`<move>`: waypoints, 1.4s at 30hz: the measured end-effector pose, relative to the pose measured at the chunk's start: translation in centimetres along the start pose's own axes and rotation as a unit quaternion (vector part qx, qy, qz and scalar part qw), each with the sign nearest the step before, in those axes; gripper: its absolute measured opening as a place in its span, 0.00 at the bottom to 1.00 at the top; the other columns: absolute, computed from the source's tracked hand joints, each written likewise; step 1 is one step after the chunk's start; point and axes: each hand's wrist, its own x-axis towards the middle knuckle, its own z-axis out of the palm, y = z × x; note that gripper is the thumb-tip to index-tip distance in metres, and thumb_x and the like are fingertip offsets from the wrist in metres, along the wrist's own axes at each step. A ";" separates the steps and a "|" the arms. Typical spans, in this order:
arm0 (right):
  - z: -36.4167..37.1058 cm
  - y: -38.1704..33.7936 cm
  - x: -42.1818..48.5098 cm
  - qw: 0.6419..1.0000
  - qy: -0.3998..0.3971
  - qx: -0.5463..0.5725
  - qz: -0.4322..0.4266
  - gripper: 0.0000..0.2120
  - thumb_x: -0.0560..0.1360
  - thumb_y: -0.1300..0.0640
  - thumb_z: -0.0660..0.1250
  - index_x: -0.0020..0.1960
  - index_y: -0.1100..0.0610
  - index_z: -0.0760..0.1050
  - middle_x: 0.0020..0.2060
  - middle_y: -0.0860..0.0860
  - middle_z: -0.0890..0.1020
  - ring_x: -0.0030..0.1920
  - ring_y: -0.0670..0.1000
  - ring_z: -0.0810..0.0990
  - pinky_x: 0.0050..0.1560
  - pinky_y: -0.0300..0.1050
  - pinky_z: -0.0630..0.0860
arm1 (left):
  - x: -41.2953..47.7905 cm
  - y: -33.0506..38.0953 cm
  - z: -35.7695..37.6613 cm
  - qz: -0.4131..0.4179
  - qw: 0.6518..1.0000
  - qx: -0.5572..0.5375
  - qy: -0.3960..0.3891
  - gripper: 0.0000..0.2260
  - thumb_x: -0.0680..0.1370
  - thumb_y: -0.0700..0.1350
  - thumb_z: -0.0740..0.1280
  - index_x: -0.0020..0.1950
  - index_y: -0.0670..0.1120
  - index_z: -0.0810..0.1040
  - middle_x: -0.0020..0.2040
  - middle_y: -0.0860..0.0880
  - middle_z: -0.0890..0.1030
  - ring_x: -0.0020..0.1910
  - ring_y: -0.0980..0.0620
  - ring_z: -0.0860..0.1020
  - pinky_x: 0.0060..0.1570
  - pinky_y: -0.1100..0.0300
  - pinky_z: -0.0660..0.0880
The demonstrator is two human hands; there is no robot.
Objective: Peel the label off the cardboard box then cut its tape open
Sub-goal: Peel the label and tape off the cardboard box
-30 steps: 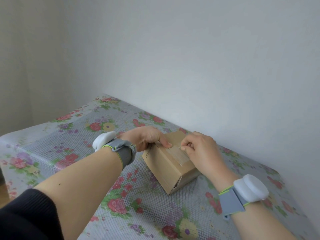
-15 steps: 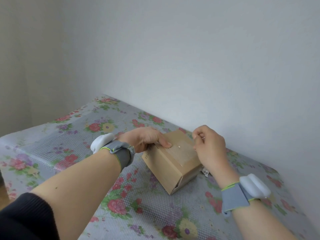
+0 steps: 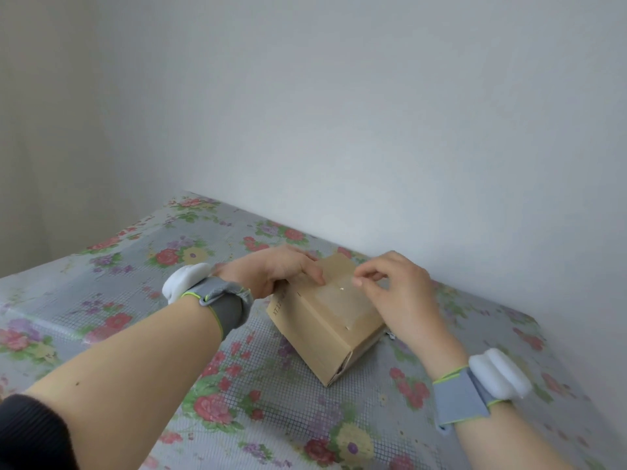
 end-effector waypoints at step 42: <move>0.4 -1.2 -0.1 0.977 -0.107 -0.171 -0.074 0.03 0.74 0.55 0.67 0.42 0.51 0.79 0.39 0.45 0.77 0.42 0.47 0.75 0.42 0.44 0.72 | 0.2 -1.2 0.3 -0.043 0.996 -0.080 0.009 0.18 0.69 0.35 0.73 0.58 0.38 0.79 0.55 0.36 0.82 0.49 0.40 0.80 0.56 0.47 0.78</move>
